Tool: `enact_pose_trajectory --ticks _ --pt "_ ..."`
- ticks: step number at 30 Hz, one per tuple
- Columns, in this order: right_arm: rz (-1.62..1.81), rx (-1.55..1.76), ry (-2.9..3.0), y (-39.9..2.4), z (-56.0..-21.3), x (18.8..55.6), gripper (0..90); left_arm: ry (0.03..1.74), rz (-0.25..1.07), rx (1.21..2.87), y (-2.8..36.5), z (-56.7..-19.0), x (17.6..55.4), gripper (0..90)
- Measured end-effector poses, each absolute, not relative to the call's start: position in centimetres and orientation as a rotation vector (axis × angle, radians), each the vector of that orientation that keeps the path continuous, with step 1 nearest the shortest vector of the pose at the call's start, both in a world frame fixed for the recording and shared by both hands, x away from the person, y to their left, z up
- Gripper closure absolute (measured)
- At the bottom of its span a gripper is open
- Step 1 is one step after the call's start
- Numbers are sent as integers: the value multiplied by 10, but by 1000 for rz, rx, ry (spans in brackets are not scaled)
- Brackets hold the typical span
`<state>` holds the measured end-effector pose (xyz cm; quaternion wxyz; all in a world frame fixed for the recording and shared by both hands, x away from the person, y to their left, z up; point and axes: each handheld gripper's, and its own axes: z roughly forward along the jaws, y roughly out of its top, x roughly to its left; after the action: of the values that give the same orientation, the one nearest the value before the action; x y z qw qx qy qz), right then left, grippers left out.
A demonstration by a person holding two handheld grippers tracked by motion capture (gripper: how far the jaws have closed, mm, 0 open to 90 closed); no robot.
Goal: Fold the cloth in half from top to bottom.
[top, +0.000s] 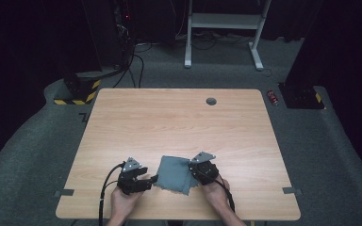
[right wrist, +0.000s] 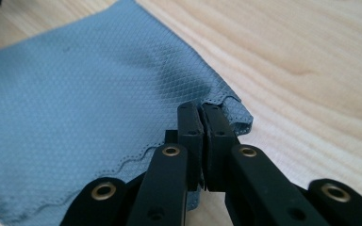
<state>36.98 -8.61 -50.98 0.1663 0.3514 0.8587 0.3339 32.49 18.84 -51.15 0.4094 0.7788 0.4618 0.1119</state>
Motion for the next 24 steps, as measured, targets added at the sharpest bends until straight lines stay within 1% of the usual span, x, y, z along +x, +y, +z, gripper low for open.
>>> enact_pose_trajectory --ticks 6,10,16,18,21,24 --pt "960 1035 2471 -88 -503 381 844 1161 275 1965 185 -513 325 391" --pt "952 1016 2480 -87 -503 382 893 1157 271 1979 183 -516 323 392" --pt "970 1045 2463 -87 -503 385 888 1157 270 1973 184 -516 322 392" --pt "999 1087 2428 -92 -501 386 813 1156 276 1970 186 -515 322 392" --pt "1021 1127 2400 -98 -498 385 746 1162 273 1972 187 -515 322 393" --pt "1035 1129 2409 -97 -499 383 698 1160 272 1972 187 -516 323 393"
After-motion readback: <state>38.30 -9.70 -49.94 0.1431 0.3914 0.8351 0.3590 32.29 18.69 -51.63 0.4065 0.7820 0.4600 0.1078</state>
